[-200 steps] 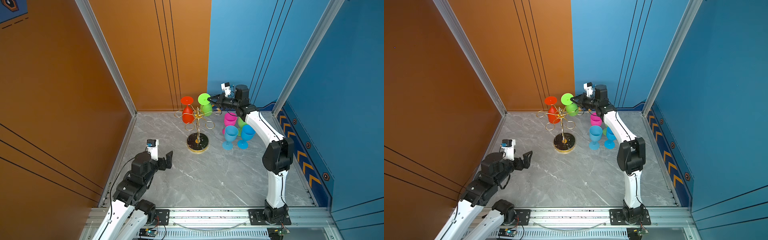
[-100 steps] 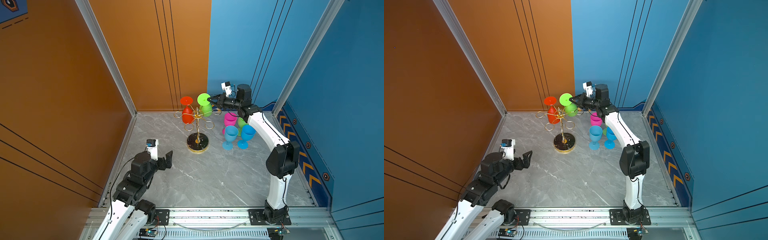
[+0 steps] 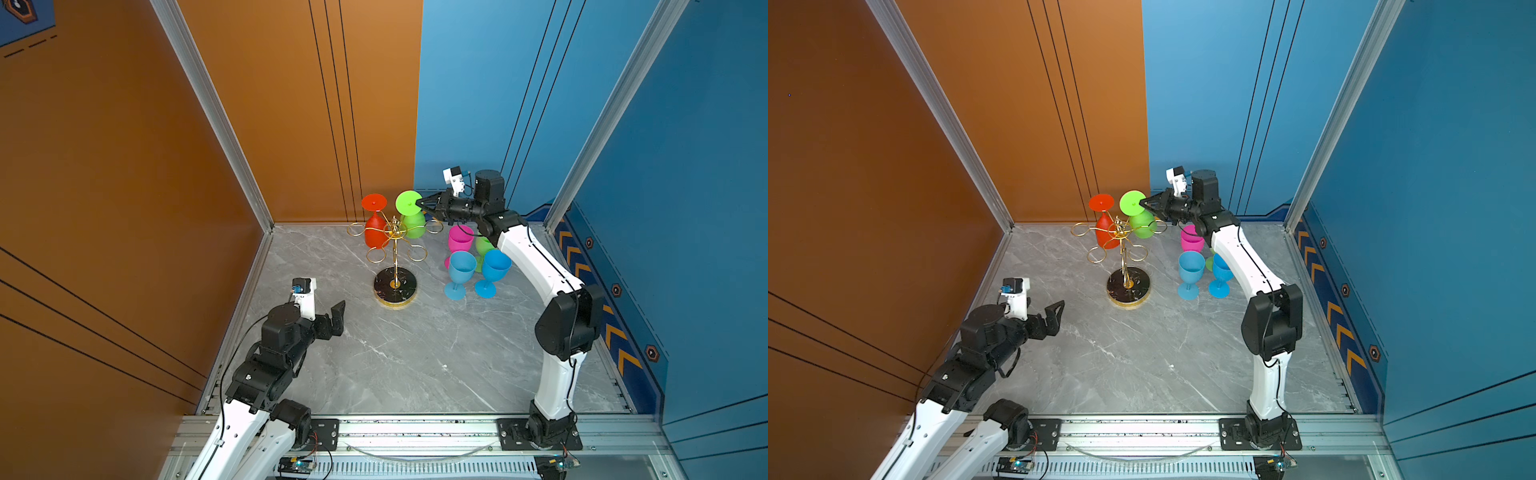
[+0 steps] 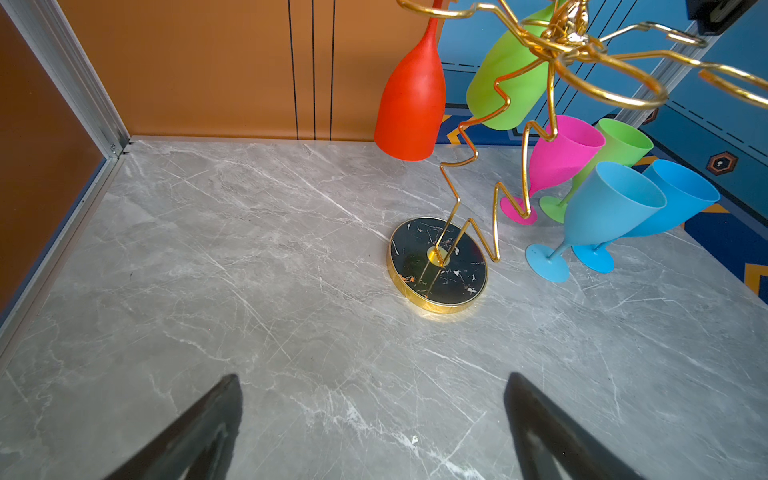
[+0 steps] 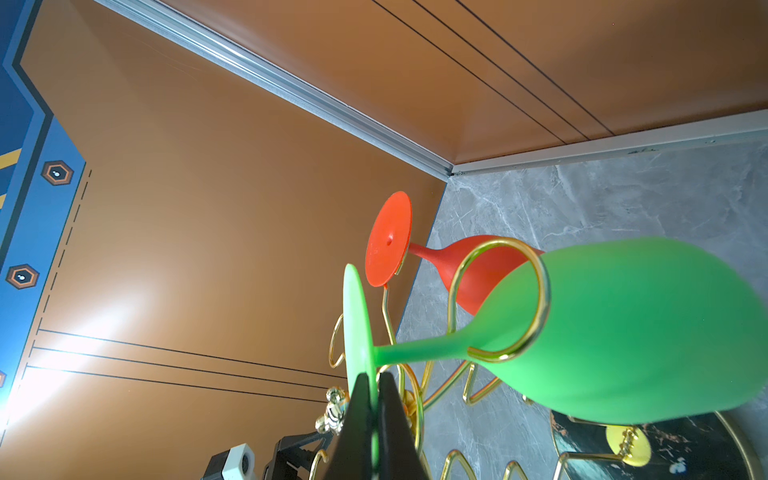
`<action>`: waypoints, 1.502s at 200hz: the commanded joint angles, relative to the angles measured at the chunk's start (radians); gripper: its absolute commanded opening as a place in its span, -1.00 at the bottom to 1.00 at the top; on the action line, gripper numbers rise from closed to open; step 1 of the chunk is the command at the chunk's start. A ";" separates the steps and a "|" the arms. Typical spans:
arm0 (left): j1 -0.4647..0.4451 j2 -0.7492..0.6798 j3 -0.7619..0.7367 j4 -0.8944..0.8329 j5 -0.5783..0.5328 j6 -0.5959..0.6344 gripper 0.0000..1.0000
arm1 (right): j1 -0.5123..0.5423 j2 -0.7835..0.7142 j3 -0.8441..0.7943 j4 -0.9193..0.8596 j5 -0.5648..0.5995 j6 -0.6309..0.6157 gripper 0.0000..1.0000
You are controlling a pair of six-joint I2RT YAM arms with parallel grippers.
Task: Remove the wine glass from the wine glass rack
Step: 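Close the right gripper on the foot of the hanging green glass, then pull the green glass off the rack toward the robot with the right gripper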
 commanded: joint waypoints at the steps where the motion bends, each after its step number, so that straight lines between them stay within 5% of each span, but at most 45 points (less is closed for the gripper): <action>1: 0.010 -0.004 -0.014 0.009 0.022 -0.013 0.96 | 0.006 -0.027 -0.004 -0.008 -0.041 -0.020 -1.00; 144: 0.011 -0.003 -0.012 0.010 0.027 -0.014 0.96 | -0.047 -0.143 -0.104 -0.058 -0.044 -0.078 -1.00; 225: 0.012 0.010 0.009 0.010 0.124 -0.030 0.96 | -0.124 -0.261 -0.186 -0.124 -0.029 -0.157 -1.00; 300: 0.012 0.009 0.009 0.051 0.239 -0.019 0.96 | -0.165 -0.450 -0.204 -0.397 0.165 -0.418 -1.00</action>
